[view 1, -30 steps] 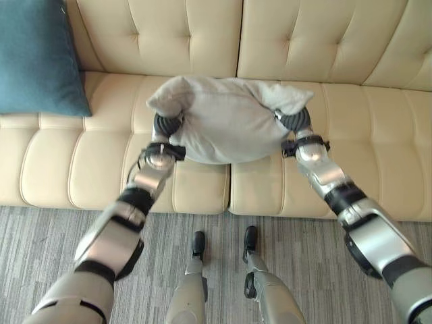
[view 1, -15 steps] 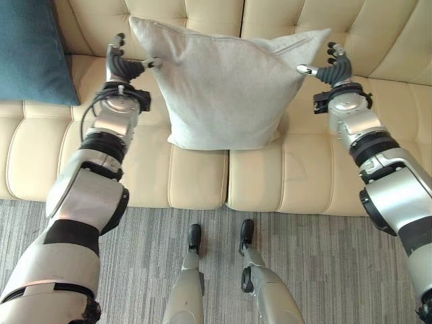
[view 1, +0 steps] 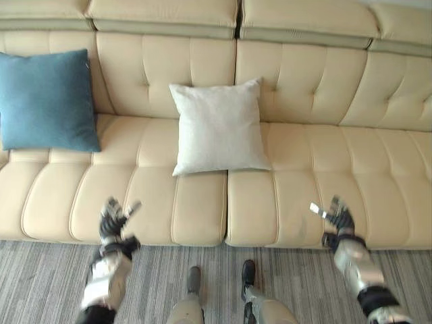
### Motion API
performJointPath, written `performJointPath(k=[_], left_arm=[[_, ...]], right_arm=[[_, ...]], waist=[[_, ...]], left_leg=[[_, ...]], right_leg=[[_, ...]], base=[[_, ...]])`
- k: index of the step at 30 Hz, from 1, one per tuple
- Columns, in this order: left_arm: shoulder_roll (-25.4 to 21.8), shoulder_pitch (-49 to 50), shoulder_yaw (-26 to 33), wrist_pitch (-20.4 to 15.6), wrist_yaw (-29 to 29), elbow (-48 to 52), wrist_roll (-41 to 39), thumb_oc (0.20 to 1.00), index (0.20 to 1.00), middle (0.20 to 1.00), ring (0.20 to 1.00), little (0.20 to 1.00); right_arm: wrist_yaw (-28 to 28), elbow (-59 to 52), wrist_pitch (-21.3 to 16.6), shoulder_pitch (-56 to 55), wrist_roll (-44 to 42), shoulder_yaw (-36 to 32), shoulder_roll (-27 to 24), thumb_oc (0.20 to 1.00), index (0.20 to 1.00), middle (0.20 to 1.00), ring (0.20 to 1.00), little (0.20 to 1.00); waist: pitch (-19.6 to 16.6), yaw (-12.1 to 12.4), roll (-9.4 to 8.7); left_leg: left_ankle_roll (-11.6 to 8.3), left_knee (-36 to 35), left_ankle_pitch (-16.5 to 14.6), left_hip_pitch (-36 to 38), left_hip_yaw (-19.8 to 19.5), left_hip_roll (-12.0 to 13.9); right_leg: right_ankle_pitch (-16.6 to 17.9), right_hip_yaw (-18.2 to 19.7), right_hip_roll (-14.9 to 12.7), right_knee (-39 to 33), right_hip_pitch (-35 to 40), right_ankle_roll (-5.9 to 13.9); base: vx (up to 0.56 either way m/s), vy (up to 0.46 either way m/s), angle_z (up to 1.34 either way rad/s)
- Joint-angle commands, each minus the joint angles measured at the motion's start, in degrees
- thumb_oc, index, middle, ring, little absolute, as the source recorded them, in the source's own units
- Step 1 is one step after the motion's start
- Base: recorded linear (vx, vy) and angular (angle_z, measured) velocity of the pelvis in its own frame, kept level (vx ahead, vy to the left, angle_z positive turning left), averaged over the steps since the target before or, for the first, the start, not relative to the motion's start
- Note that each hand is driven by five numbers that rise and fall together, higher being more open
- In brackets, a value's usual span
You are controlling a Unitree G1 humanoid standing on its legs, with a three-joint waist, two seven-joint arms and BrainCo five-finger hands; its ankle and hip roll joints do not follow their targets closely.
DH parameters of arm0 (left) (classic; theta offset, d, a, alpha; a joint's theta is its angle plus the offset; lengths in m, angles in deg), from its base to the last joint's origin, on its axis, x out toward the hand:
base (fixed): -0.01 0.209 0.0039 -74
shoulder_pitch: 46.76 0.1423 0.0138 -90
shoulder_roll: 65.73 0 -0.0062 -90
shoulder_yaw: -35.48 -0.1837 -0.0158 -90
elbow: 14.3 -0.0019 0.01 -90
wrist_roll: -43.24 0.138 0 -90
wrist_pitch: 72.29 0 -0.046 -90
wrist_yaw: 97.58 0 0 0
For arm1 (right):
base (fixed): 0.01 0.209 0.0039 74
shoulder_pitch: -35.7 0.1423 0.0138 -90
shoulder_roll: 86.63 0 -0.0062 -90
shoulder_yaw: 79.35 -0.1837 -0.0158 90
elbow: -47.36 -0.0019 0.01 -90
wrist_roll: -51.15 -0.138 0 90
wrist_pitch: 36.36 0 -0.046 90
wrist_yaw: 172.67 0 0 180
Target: Pick up all the scattered cushions and arrange them neatly on the sofa.
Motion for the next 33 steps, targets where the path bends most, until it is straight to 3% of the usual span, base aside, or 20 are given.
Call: performJointPath(k=[1, 5, 12, 17, 19, 24, 28, 33], left_arm=[[-1.6, -5.2, -2.3, -1.4, -3.0, -3.9, 9.4, 1.0, 1.0, 1.0, 1.0, 1.0], [2.9, -0.9, -5.8, 0.0, -4.7, -4.9, 11.2, 1.0, 1.0, 1.0, 1.0, 1.0], [3.0, 0.7, -8.6, 0.9, -6.4, -3.2, 11.5, 1.0, 1.0, 1.0, 1.0, 1.0], [0.7, -0.5, -8.8, 0.6, -6.1, -0.8, 11.2, 1.0, 1.0, 1.0, 1.0, 1.0], [0.2, -1.4, -8.4, 0.5, -5.7, -1.3, 11.3, 1.0, 1.0, 1.0, 1.0, 1.0], [-0.2, -1.6, -8.2, 0.7, -6.6, -2.0, 11.0, 1.0, 1.0, 1.0, 1.0, 1.0], [0.1, -0.9, -7.3, 1.0, -6.7, -2.4, 10.7, 1.0, 1.0, 1.0, 1.0, 1.0], [1.2, -0.5, -7.1, 0.8, -6.0, -1.9, 9.7, 1.0, 1.0, 1.0, 1.0, 1.0]], right_arm=[[-3.3, 0.6, -2.8, 2.8, 0.8, -0.6, 1.7, 1.0, 1.0, 1.0, 1.0, 1.0], [-4.2, 2.6, -3.1, 0.5, -1.1, 0.7, 6.9, 1.0, 1.0, 1.0, 1.0, 1.0], [-4.9, 6.1, -3.0, -0.8, -2.0, 1.0, 6.8, 1.0, 1.0, 1.0, 1.0, 1.0], [-5.0, 6.4, -2.7, -0.2, -3.8, 0.8, 6.8, 1.0, 1.0, 1.0, 1.0, 1.0], [-4.8, 6.8, -2.7, -0.1, -3.7, 1.0, 7.2, 1.0, 1.0, 1.0, 1.0, 1.0], [-5.6, 8.1, -3.0, -1.5, -5.5, 0.5, 7.4, 1.0, 1.0, 1.0, 1.0, 1.0], [-5.7, 7.9, -2.9, -1.9, -5.6, -0.2, 7.2, 1.0, 1.0, 1.0, 1.0, 1.0], [-4.8, 7.2, -2.9, -1.2, -4.1, 1.5, 6.6, 1.0, 1.0, 1.0, 1.0, 1.0]], waist=[[-2.8, 0.6, 0.89], [-3.9, 0.6, 1.34], [-4.6, 0.2, 1.32], [1.1, -0.1, 1.35], [1.9, 0.0, 1.47], [1.1, 0.9, 2.0], [-0.8, 3.0, 1.04], [-0.4, 4.4, 1.58]], left_leg=[[-0.02, -0.1, -4.8, 2.1, -0.2, -0.9], [0.44, -0.1, -5.2, 3.6, 0.3, -1.3], [1.25, -0.1, -5.7, 4.9, 0.0, -2.4], [2.49, -0.1, -4.5, 3.3, 0.7, -2.1], [2.56, -0.1, -3.7, 2.3, 1.2, -1.3], [2.92, 0.0, -2.5, 0.6, 2.4, -0.7], [2.58, 1.0, -1.0, -2.9, 3.7, -1.0], [0.62, 3.1, 2.5, -5.8, 4.3, 0.9]], right_leg=[[-8.1, -1.1, -2.2, 0.0, 6.6, 5.56], [-7.6, -0.6, -2.5, 0.0, 7.5, 5.88], [-7.2, -0.8, -3.5, 0.2, 9.0, 6.38], [-7.0, -0.7, -3.9, 10.7, 1.2, 7.5], [-7.7, -0.9, -3.6, 14.1, -0.4, 7.78], [-13.3, 1.4, -2.9, 19.9, 3.5, 5.94], [-13.8, 2.9, -2.8, 16.8, 9.3, 5.8], [-17.2, 2.0, -0.7, 7.7, 12.6, 3.09]], base=[[-0.05, 0.066, -0.06], [-0.06, 0.082, -0.11], [-0.06, 0.096, 0.0], [-0.25, 0.069, -0.03], [-0.21, -0.007, -0.19], [-0.13, -0.019, -0.17], [-0.17, -0.139, -0.18], [-0.18, -0.228, -0.29]])
